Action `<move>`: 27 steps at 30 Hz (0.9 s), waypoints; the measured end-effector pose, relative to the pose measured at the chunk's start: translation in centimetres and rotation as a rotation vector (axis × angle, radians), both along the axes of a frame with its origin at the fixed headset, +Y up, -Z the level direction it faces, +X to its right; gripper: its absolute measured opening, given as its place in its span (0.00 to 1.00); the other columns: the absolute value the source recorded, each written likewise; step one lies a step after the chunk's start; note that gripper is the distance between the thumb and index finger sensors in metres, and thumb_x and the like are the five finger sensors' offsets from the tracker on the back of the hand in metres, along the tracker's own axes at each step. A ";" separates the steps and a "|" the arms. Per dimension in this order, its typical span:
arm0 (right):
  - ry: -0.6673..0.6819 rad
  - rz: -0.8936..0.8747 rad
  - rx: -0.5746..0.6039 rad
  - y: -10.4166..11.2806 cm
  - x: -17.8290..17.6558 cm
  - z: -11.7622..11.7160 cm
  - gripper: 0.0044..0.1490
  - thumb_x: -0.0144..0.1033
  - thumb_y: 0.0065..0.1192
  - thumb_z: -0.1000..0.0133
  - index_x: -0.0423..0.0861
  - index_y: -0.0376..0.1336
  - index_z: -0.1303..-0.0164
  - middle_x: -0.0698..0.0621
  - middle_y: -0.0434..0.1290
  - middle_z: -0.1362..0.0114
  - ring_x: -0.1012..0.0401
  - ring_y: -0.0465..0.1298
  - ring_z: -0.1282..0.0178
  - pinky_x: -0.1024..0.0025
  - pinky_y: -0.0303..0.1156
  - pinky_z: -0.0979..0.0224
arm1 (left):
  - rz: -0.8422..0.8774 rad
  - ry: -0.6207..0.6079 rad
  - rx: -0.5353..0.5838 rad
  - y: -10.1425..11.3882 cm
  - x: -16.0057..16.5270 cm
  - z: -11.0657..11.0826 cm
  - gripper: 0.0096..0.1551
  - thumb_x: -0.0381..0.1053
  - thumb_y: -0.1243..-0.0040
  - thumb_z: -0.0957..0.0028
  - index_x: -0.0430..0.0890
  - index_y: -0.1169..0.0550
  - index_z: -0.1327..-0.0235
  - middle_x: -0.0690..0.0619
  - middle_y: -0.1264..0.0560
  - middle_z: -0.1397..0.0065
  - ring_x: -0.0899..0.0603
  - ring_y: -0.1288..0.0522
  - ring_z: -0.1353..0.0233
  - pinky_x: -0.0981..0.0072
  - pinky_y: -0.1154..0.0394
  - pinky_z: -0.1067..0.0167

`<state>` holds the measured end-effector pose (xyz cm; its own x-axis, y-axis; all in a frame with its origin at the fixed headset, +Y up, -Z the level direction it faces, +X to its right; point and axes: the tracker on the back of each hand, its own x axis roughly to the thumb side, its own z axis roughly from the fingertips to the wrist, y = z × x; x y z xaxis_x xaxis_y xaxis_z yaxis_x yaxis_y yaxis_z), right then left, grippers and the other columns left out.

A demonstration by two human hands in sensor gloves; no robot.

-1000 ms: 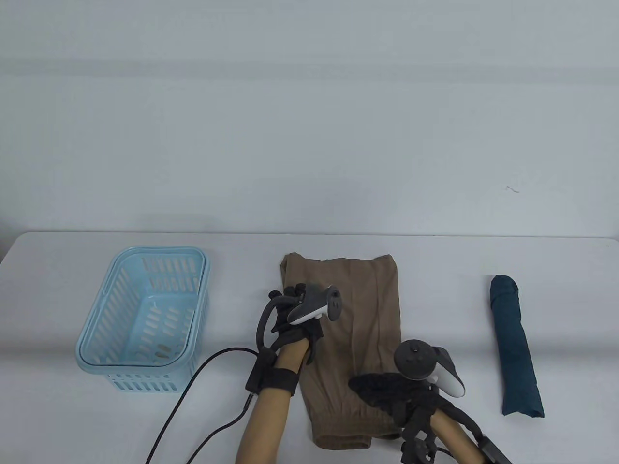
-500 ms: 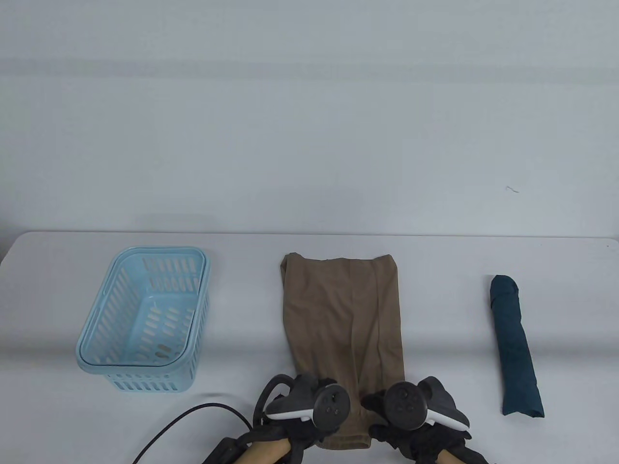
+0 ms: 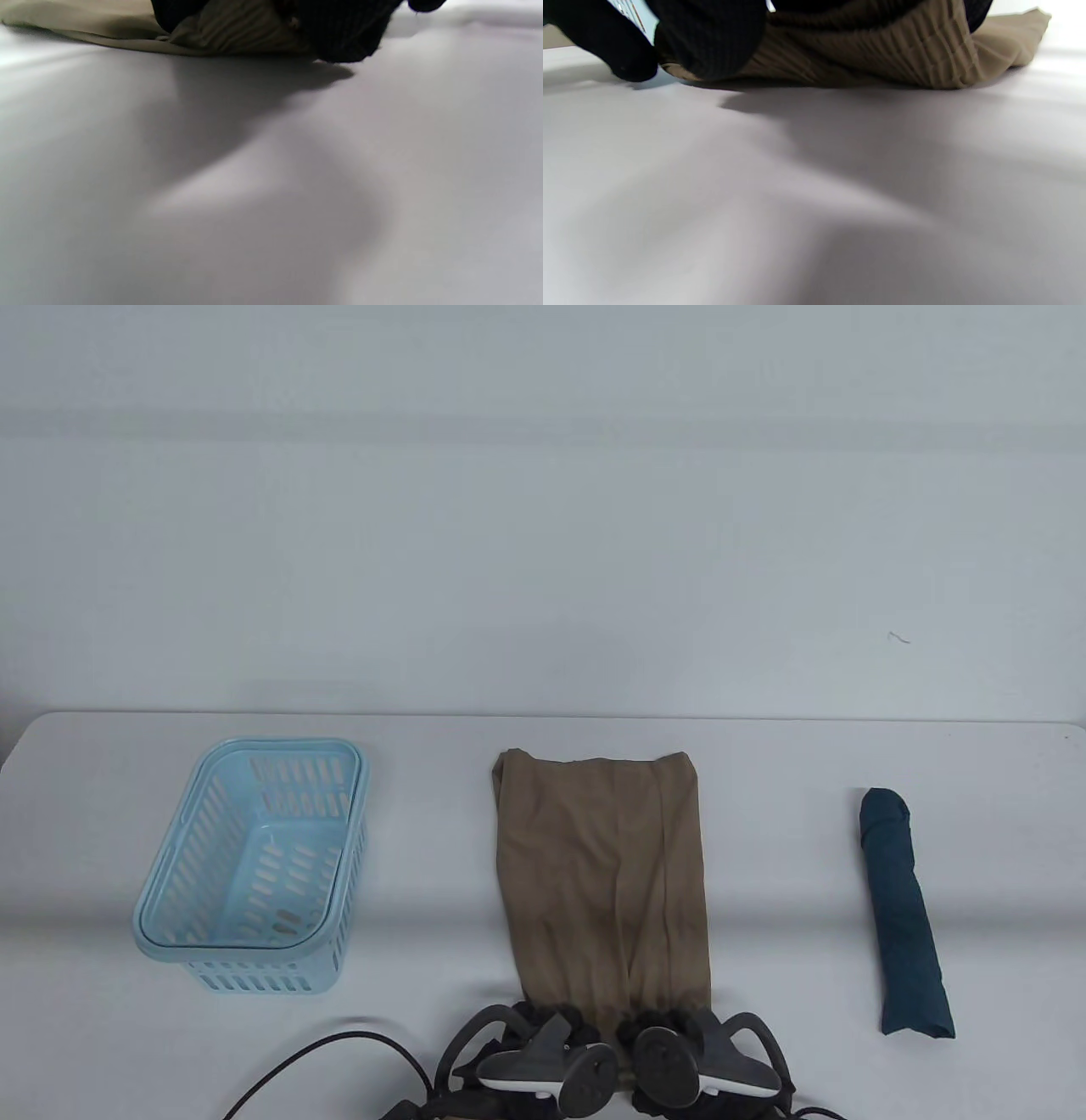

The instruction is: Roll shorts into tight roll

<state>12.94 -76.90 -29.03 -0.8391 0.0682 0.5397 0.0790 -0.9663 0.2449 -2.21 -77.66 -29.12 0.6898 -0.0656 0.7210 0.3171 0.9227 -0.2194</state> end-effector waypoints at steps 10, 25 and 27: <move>-0.030 -0.090 0.029 0.8 0.5 -0.3 0.36 0.41 0.57 0.46 0.43 0.59 0.27 0.41 0.66 0.25 0.46 0.70 0.28 0.39 0.59 0.25 | 0.078 0.026 -0.025 1.7 -0.4 -0.7 0.34 0.48 0.45 0.45 0.38 0.37 0.27 0.35 0.35 0.23 0.31 0.30 0.27 0.31 0.35 0.32; -0.167 -0.303 -0.192 0.9 2.4 -1.6 0.30 0.38 0.53 0.44 0.47 0.64 0.30 0.45 0.74 0.33 0.50 0.75 0.35 0.27 0.47 0.25 | 0.334 0.188 -0.254 1.9 -2.0 -2.6 0.25 0.43 0.54 0.42 0.42 0.30 0.31 0.42 0.20 0.36 0.38 0.18 0.42 0.29 0.36 0.33; -0.204 -0.277 -0.120 0.8 2.1 -1.8 0.30 0.38 0.53 0.44 0.48 0.64 0.30 0.46 0.75 0.34 0.50 0.74 0.36 0.28 0.48 0.25 | 0.332 0.193 -0.168 2.0 -2.3 -2.8 0.26 0.45 0.53 0.42 0.43 0.29 0.31 0.44 0.19 0.38 0.40 0.17 0.44 0.30 0.35 0.33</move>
<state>15.03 -76.14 -30.80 -0.8693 0.3607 0.3379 -0.2438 -0.9077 0.3416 -4.48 -75.65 -31.93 0.7772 0.2907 0.5581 -0.0530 0.9140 -0.4023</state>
